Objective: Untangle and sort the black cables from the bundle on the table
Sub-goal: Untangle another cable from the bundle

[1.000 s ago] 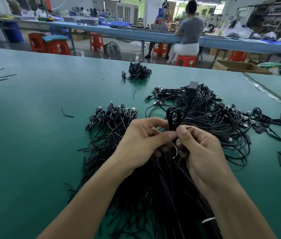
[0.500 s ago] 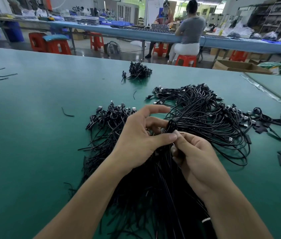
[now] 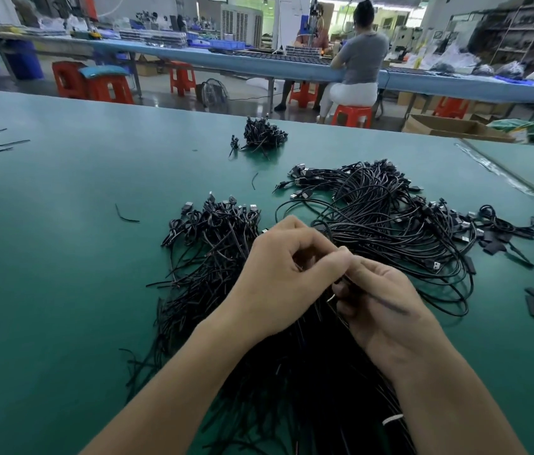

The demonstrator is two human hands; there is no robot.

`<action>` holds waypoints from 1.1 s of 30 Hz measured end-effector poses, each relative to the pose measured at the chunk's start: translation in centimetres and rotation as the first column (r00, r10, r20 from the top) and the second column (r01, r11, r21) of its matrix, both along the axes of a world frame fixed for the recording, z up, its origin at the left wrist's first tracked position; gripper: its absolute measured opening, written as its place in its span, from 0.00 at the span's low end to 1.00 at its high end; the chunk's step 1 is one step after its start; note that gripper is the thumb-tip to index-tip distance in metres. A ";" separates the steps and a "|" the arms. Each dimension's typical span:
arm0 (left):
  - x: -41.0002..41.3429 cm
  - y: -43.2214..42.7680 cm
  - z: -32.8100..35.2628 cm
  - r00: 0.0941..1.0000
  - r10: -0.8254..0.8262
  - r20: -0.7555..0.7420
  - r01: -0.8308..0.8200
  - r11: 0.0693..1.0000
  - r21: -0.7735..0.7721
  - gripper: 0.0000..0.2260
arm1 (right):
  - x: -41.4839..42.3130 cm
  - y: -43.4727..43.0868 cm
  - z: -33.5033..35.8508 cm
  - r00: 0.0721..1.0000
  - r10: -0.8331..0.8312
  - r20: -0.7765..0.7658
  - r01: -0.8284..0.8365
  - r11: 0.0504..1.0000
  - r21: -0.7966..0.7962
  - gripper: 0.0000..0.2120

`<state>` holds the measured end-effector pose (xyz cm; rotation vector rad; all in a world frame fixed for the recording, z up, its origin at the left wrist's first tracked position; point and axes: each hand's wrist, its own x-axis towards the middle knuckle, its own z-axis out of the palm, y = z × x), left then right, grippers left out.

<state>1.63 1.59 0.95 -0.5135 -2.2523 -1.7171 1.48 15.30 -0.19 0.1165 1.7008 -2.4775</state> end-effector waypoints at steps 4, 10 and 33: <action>-0.5 -0.7 0.0 0.956 0.022 0.292 -0.043 0.997 0.067 0.24 | 0.2 -0.2 0.8 0.989 -0.054 -0.141 0.055 0.998 0.007 0.09; -0.9 -0.9 -0.3 0.969 -0.133 0.207 0.130 0.991 0.028 0.06 | 0.6 -0.7 0.5 0.980 -0.114 -0.161 0.132 0.986 0.102 0.14; -7.8 -6.0 -0.2 0.761 0.615 0.207 -0.637 0.768 0.062 0.05 | 0.1 2.5 -0.9 0.985 0.015 -0.173 0.144 0.488 0.861 0.03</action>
